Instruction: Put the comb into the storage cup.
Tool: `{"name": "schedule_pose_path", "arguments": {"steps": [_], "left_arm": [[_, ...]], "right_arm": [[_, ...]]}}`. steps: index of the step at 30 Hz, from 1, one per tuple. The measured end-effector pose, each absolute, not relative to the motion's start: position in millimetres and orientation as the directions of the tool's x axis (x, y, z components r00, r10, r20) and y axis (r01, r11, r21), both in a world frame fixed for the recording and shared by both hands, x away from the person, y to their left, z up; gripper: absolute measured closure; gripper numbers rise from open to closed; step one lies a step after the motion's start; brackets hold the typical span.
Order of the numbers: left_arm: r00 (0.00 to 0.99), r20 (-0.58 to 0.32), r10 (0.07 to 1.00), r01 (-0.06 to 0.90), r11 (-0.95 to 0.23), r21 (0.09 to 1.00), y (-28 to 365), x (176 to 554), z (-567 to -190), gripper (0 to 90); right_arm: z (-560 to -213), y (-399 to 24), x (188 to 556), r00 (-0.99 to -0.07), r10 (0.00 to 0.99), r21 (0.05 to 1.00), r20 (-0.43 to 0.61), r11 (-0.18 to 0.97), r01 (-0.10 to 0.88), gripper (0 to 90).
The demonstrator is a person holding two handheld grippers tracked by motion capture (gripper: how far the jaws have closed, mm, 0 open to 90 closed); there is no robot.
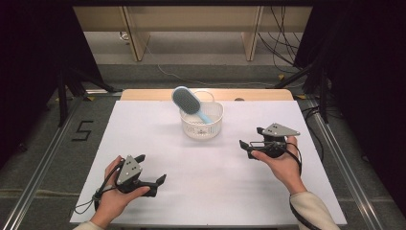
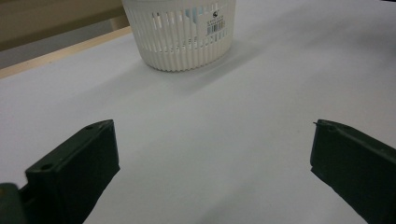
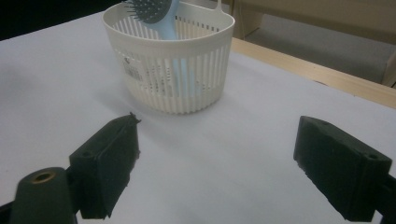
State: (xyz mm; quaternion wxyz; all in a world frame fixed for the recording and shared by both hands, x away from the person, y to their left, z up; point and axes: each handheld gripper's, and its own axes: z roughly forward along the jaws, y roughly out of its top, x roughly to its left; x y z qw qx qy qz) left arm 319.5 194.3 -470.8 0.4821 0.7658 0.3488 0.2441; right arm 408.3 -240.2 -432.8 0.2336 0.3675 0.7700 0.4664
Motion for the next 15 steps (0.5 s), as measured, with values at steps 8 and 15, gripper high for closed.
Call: {"name": "schedule_pose_path", "arguments": {"steps": [8, 15], "left_arm": [[0.637, 0.039, 0.77, 0.298, -0.293, 0.908, 194, 319, -471, 0.5], [0.639, 0.04, 0.768, 0.297, -0.294, 0.908, 194, 319, -471, 0.5]], "right_arm": [[-433, -245, 402, -0.62, 0.785, 0.89, -0.018, 0.295, 0.347, 14.3], [-435, -251, 397, -0.614, 0.789, 0.887, -0.026, 0.302, 0.35, 14.1]]}}
